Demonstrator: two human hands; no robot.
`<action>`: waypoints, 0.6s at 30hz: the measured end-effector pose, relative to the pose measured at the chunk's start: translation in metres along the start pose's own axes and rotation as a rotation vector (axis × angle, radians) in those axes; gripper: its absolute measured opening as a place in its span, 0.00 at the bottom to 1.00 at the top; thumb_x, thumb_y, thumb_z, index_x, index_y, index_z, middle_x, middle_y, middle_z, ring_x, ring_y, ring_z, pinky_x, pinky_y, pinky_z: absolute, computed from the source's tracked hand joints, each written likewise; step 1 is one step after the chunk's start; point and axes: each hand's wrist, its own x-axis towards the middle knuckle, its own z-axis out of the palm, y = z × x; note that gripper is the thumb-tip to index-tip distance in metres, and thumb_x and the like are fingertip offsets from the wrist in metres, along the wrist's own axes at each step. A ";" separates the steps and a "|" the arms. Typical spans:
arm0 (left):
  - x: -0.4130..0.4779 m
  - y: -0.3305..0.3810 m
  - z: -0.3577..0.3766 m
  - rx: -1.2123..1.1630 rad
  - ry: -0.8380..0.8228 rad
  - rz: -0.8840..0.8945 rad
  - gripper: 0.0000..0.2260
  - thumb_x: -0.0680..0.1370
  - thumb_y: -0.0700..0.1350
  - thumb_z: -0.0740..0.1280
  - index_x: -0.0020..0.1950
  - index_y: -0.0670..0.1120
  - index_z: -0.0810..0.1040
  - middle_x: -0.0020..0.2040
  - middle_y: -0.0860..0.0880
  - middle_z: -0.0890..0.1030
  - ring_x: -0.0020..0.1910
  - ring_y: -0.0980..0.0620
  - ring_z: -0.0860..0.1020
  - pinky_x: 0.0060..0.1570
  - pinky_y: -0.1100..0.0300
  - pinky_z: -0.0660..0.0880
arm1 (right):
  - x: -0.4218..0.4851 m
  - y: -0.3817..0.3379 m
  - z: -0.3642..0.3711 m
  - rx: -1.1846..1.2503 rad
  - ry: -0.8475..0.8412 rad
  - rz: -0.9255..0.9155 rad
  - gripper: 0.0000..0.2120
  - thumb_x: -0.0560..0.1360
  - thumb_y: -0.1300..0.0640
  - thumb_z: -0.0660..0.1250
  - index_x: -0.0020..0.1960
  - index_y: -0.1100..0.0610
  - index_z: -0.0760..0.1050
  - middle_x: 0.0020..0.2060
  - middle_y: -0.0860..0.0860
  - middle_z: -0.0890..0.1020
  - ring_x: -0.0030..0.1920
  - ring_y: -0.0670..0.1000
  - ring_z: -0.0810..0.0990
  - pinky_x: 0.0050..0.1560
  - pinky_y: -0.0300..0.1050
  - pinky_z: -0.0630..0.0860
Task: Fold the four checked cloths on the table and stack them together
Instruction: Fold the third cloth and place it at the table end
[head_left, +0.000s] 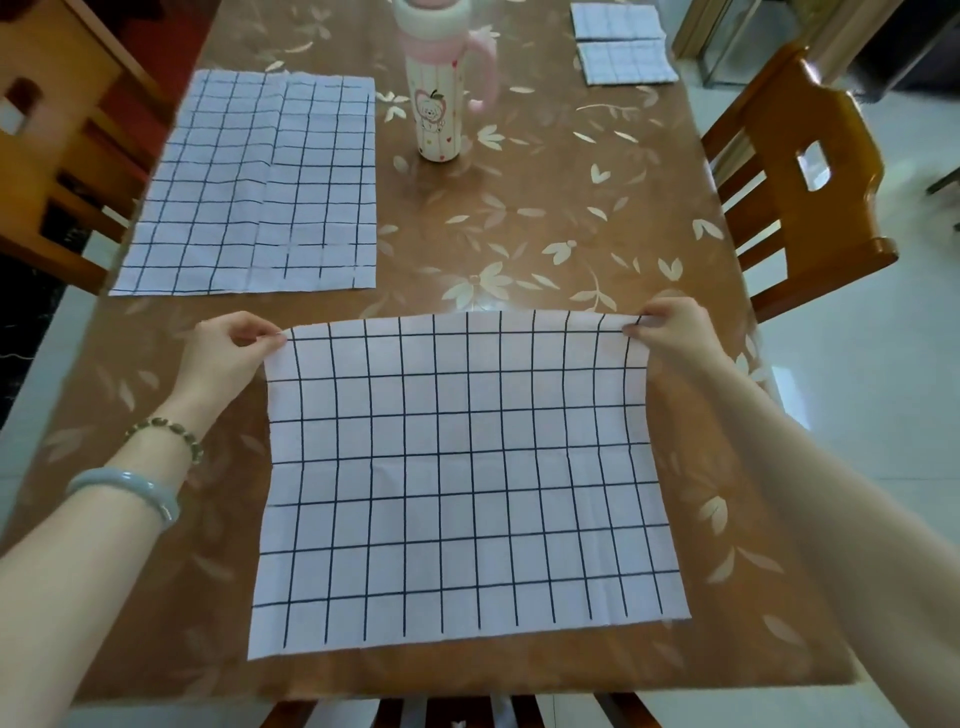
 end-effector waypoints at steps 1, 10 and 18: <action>0.000 0.004 -0.006 -0.027 0.021 0.012 0.02 0.75 0.44 0.72 0.45 0.47 0.82 0.44 0.49 0.81 0.49 0.47 0.78 0.47 0.58 0.71 | 0.000 -0.006 -0.007 0.031 0.024 -0.023 0.07 0.73 0.58 0.70 0.44 0.62 0.80 0.38 0.55 0.81 0.40 0.54 0.78 0.39 0.43 0.73; -0.057 0.012 -0.059 -0.091 -0.048 0.035 0.02 0.73 0.46 0.74 0.43 0.50 0.83 0.42 0.54 0.83 0.46 0.54 0.79 0.47 0.60 0.72 | -0.079 -0.017 -0.048 0.192 0.049 -0.089 0.07 0.72 0.64 0.70 0.49 0.59 0.82 0.41 0.52 0.83 0.40 0.41 0.79 0.40 0.27 0.74; -0.145 -0.033 -0.057 -0.129 -0.274 -0.096 0.08 0.68 0.39 0.77 0.39 0.52 0.86 0.40 0.53 0.86 0.44 0.53 0.83 0.51 0.62 0.77 | -0.176 0.041 -0.021 0.147 -0.065 0.094 0.13 0.71 0.71 0.66 0.43 0.55 0.84 0.35 0.45 0.84 0.31 0.45 0.77 0.33 0.34 0.73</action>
